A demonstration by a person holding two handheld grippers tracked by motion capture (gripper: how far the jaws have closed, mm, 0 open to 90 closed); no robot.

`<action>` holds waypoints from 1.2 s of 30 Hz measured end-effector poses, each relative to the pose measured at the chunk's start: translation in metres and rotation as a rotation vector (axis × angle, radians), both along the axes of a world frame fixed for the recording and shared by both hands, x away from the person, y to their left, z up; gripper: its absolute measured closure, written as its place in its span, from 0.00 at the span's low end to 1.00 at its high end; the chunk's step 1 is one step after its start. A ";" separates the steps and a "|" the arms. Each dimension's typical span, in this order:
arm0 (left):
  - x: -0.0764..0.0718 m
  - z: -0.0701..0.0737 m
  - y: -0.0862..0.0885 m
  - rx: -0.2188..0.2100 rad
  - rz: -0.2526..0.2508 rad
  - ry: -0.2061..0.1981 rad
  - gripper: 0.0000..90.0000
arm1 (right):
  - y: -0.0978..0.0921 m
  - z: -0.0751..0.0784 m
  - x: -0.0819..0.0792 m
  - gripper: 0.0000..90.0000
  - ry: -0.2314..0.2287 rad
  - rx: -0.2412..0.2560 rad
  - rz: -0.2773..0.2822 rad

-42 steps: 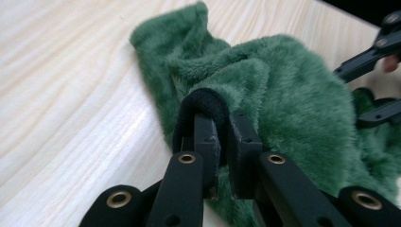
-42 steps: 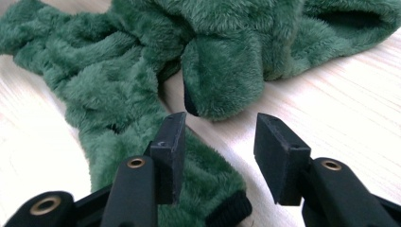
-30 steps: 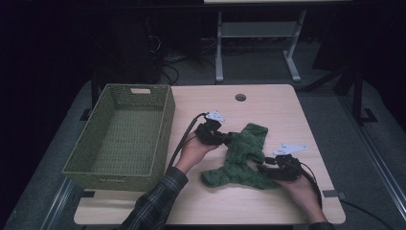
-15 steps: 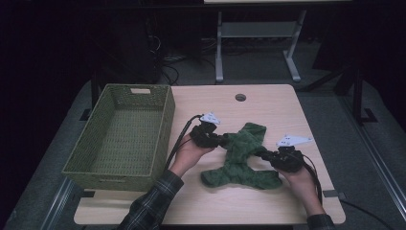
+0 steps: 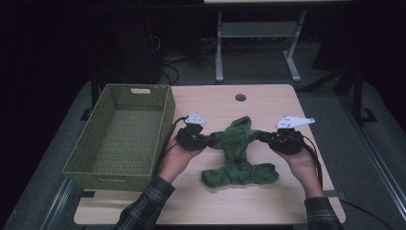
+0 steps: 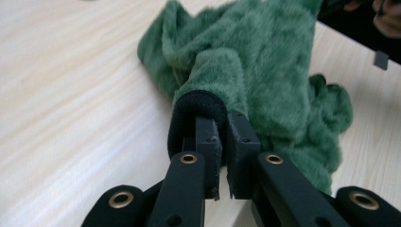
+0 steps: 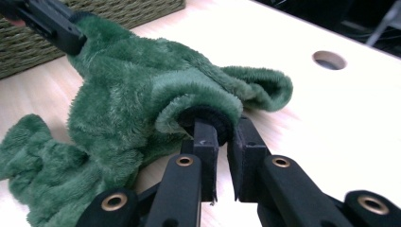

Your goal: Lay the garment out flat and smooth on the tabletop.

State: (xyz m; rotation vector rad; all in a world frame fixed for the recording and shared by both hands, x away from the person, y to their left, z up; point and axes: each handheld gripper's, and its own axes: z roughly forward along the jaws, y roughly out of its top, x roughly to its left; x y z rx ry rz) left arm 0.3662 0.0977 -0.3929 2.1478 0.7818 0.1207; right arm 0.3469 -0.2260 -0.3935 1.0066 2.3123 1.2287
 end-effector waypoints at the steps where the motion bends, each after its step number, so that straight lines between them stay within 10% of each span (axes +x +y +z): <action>1: -0.001 -0.005 0.001 0.013 0.006 0.009 0.94 | 0.001 -0.001 0.002 0.91 0.003 -0.011 0.004; 12: 0.008 -0.051 0.002 0.132 0.043 0.118 0.94 | 0.005 -0.049 0.020 0.91 0.159 -0.040 0.022; 20: 0.009 -0.061 -0.003 0.177 0.031 0.112 0.94 | 0.006 -0.067 0.025 0.91 0.224 -0.080 0.020; 28: 0.006 -0.042 0.000 0.153 0.030 0.062 0.61 | 0.004 -0.063 0.020 0.69 0.207 -0.097 0.008; 36: 0.006 -0.014 -0.004 0.097 0.001 -0.014 0.54 | -0.014 -0.031 0.013 0.62 0.178 -0.031 -0.021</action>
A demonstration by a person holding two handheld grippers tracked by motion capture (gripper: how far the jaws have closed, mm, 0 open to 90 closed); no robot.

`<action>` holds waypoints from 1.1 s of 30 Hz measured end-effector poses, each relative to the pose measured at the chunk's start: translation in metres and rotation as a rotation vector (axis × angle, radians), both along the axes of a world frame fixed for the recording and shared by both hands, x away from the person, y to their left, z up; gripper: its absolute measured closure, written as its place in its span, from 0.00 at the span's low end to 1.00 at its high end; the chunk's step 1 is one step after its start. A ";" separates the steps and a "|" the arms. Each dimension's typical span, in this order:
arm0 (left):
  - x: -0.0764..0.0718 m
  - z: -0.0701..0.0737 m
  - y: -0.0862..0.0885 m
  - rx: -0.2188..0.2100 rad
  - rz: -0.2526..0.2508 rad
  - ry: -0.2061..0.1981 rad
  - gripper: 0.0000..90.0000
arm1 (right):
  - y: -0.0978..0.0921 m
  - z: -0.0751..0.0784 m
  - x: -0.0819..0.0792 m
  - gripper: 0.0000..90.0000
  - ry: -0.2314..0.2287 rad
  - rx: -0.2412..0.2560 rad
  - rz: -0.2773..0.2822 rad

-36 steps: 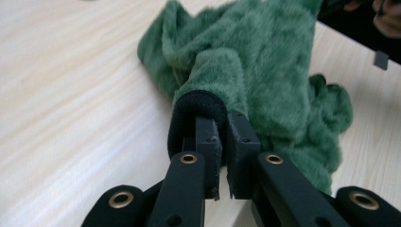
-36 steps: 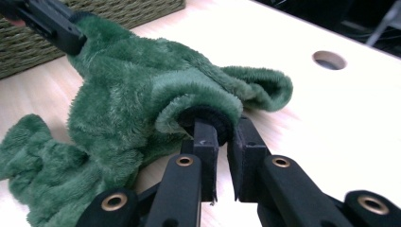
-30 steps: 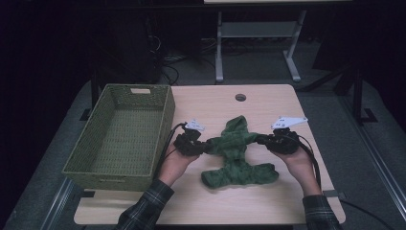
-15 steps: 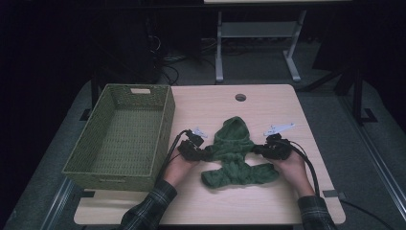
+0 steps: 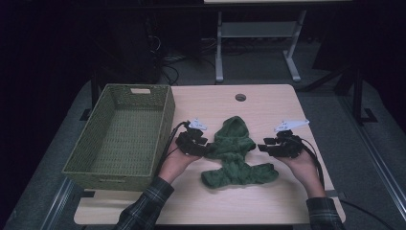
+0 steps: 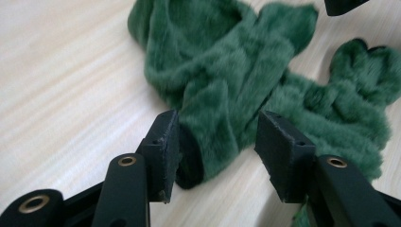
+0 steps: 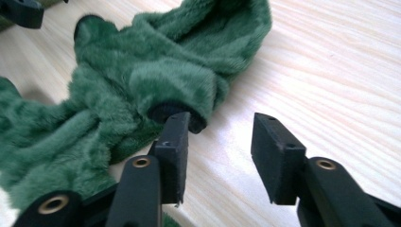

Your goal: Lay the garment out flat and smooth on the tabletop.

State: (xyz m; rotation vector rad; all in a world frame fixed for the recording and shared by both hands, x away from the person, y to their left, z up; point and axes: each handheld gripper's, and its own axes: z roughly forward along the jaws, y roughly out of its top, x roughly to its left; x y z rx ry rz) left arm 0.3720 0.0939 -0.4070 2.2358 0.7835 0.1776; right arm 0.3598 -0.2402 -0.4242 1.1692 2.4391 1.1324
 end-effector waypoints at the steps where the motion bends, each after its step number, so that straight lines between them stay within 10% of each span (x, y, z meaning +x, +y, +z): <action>1: 0.001 0.001 -0.001 0.003 -0.013 -0.014 0.54 | -0.001 0.004 0.001 0.61 0.008 0.003 -0.004; 18: 0.049 0.005 -0.018 0.009 0.015 -0.036 0.50 | 0.021 0.024 0.057 0.66 0.043 0.006 0.015; 33: 0.085 -0.033 -0.033 0.032 0.020 0.059 0.52 | 0.043 -0.008 0.091 0.65 0.122 0.001 -0.009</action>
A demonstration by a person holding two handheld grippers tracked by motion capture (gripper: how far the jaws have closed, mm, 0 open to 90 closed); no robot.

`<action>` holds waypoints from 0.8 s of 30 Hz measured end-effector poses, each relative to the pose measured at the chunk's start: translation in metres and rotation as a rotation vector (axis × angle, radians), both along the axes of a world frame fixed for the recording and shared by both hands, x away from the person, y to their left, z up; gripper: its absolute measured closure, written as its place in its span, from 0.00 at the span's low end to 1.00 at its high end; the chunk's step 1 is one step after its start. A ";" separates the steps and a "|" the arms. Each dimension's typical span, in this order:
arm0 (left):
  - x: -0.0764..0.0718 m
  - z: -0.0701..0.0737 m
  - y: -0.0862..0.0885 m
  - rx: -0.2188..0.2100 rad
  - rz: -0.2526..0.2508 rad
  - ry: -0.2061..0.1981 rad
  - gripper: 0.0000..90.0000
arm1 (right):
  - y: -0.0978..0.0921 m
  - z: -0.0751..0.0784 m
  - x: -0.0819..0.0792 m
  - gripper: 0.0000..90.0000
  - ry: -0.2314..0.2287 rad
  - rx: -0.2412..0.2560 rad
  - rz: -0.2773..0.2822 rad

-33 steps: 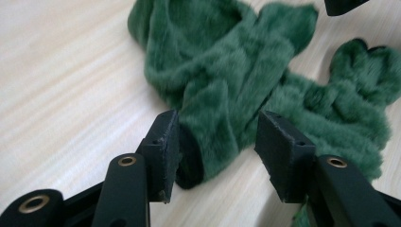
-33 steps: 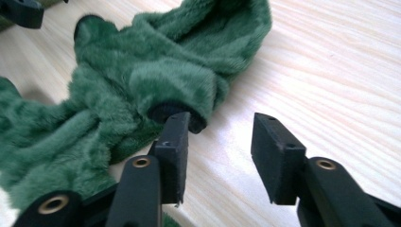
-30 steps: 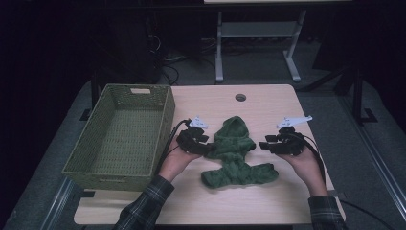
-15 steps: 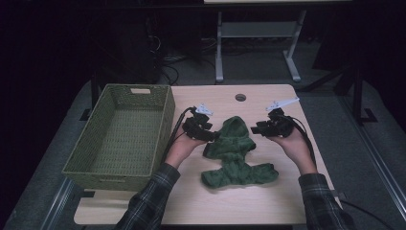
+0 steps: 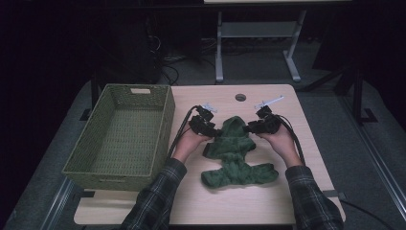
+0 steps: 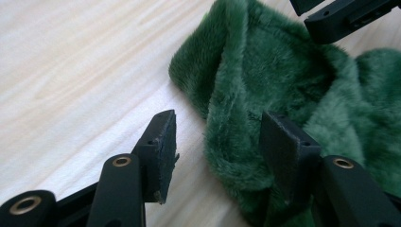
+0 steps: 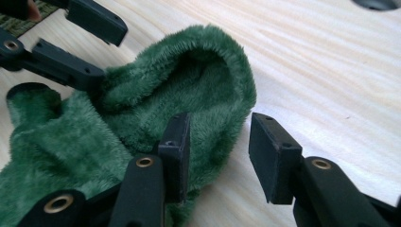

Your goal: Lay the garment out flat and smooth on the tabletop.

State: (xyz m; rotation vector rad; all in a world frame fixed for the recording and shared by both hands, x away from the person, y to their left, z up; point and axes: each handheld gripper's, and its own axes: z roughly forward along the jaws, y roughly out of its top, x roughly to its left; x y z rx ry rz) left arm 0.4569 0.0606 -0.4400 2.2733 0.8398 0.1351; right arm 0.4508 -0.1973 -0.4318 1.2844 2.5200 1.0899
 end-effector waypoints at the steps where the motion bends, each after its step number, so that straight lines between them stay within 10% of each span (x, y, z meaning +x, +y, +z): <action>1: 0.001 -0.003 -0.001 0.005 0.000 0.008 0.52 | 0.001 -0.003 0.001 0.65 0.005 -0.001 0.001; 12: 0.000 -0.017 -0.002 0.050 -0.011 0.024 0.58 | 0.004 -0.025 0.000 0.74 0.060 -0.041 0.006; 24: -0.005 -0.010 0.008 0.051 0.018 0.005 0.96 | 0.003 -0.019 -0.007 0.97 0.011 -0.111 -0.004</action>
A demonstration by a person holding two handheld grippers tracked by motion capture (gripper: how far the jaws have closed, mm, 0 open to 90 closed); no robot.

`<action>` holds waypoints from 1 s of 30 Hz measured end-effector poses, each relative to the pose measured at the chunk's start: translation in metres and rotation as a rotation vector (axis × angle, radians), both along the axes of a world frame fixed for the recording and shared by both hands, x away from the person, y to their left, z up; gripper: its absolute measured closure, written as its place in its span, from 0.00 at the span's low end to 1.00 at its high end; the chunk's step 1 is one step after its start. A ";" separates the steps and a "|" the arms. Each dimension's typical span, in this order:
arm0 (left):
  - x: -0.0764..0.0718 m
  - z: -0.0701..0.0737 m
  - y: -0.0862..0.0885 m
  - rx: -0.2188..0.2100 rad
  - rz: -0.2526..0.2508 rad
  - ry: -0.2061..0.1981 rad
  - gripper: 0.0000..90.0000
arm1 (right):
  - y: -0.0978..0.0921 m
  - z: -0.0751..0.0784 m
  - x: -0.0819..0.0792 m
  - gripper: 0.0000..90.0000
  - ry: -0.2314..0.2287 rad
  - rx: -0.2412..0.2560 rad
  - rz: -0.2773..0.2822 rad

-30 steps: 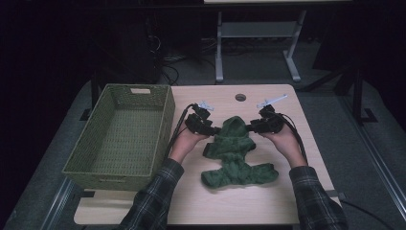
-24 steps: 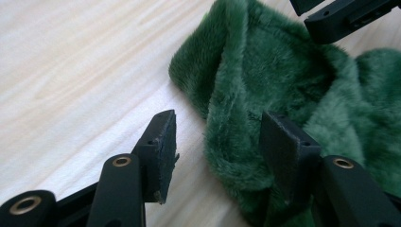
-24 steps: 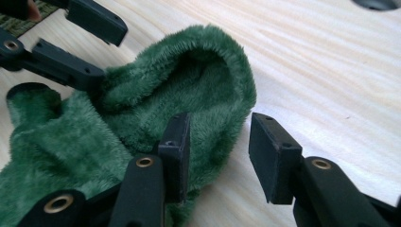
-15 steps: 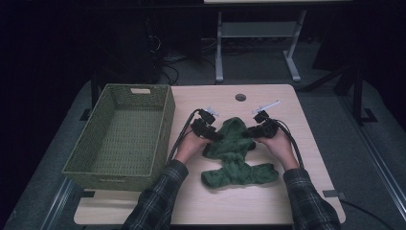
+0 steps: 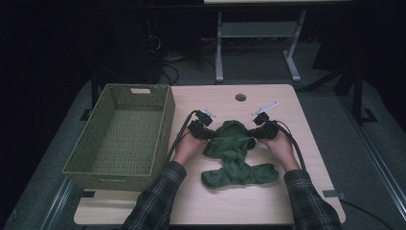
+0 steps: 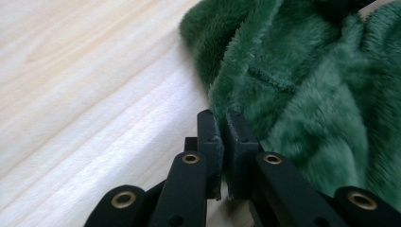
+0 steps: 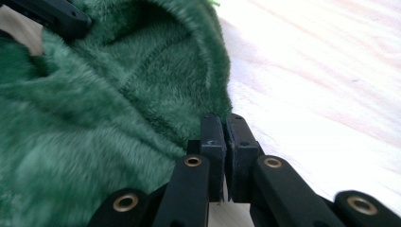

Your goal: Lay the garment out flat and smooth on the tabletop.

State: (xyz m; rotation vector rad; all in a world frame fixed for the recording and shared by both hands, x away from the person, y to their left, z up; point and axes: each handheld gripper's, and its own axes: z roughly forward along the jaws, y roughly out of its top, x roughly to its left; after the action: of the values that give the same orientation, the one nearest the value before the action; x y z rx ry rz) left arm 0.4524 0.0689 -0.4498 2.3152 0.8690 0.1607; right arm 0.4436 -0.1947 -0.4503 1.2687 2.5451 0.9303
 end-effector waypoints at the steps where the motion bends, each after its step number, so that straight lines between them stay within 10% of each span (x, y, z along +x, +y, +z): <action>1: 0.000 0.003 0.001 -0.004 0.000 -0.006 0.96 | -0.003 0.002 -0.001 0.97 -0.010 0.003 -0.001; 10: -0.001 0.017 -0.007 -0.070 0.019 -0.138 0.97 | -0.035 0.029 -0.011 0.97 -0.103 0.021 -0.049; 22: 0.019 -0.018 -0.019 -0.040 0.039 -0.120 0.97 | -0.050 -0.011 -0.002 0.99 -0.049 0.006 -0.083; 30: 0.022 -0.007 -0.021 -0.052 0.050 -0.104 0.81 | -0.050 -0.009 -0.003 0.84 -0.055 0.017 -0.090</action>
State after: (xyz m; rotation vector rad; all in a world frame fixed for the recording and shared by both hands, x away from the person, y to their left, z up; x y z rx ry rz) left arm 0.4740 0.0476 -0.4568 2.2172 0.8689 0.2744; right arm 0.4405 -0.2442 -0.4592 1.3310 2.4229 0.9556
